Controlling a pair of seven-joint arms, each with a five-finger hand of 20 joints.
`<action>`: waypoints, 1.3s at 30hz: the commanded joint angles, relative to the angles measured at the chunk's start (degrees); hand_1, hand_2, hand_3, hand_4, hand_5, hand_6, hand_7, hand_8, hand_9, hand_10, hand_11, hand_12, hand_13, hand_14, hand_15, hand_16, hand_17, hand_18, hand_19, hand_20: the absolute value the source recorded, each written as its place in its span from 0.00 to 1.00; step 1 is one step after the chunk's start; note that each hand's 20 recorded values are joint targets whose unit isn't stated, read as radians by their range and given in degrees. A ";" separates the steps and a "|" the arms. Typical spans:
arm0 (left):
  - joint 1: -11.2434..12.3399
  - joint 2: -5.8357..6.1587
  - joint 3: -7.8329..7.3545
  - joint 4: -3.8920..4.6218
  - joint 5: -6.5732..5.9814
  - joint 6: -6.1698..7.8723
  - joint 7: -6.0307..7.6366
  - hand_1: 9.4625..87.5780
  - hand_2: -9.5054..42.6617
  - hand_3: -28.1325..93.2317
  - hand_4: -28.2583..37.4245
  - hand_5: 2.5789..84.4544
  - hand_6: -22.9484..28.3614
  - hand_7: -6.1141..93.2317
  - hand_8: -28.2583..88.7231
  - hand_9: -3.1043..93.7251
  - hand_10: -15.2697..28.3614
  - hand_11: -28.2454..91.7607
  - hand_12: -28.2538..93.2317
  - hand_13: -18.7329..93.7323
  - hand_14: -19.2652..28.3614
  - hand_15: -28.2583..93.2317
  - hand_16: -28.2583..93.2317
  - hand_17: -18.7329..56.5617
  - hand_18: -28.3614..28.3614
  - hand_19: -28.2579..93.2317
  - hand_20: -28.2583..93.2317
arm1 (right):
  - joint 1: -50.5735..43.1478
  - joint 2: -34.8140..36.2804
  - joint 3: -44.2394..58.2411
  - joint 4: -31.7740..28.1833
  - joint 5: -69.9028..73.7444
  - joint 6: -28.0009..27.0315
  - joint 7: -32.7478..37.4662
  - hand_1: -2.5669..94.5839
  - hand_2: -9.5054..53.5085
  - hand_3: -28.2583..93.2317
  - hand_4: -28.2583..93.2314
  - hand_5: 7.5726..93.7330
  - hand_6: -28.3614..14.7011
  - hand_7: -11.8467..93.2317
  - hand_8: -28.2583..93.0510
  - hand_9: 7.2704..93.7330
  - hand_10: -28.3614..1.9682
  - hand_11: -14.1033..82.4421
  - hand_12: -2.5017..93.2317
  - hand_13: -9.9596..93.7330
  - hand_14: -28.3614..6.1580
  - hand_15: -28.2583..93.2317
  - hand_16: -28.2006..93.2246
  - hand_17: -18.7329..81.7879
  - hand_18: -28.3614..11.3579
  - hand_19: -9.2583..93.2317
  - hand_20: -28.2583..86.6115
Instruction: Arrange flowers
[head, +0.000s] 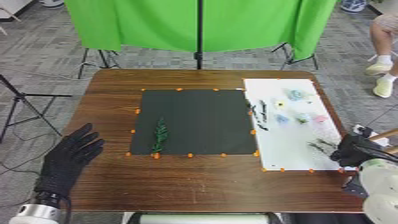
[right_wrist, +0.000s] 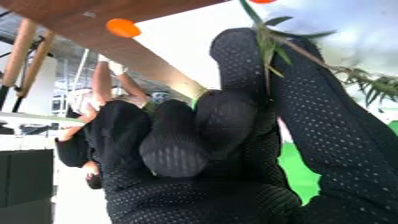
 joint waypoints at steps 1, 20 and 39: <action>1.44 -0.59 -0.14 -0.08 0.26 0.30 0.11 0.18 0.18 0.80 0.01 0.36 0.52 0.26 0.16 0.33 0.63 0.44 0.37 0.38 0.70 0.55 0.24 0.14 0.87 0.65 0.32 | -1.71 -1.41 2.20 -2.30 -0.24 4.70 0.79 0.47 0.00 0.91 0.03 0.79 0.64 0.67 0.35 0.90 0.61 0.84 0.45 0.85 0.53 0.92 0.54 0.64 0.16 1.00 0.79; 1.12 -0.64 0.37 -0.03 0.19 0.25 -0.37 0.18 0.18 0.80 0.01 0.37 0.52 0.26 0.16 0.33 0.63 0.44 0.37 0.38 0.70 0.56 0.24 0.14 0.87 0.65 0.32 | 31.55 -5.34 -23.21 -6.11 4.00 7.29 -7.37 0.45 0.05 0.92 0.03 0.84 0.68 0.65 0.37 0.95 0.66 0.86 0.44 0.91 0.57 0.93 0.52 0.71 0.16 1.00 0.84; -0.85 -0.67 1.71 0.85 0.16 0.05 -2.21 0.18 0.18 0.80 0.01 0.37 0.52 0.26 0.16 0.33 0.63 0.44 0.37 0.38 0.70 0.56 0.24 0.14 0.87 0.65 0.32 | 52.54 -25.72 -57.87 11.35 -14.34 -1.06 -8.15 0.45 0.05 0.92 0.03 0.83 0.67 0.64 0.37 0.95 0.66 0.85 0.44 0.91 0.57 0.93 0.53 0.71 0.16 1.00 0.84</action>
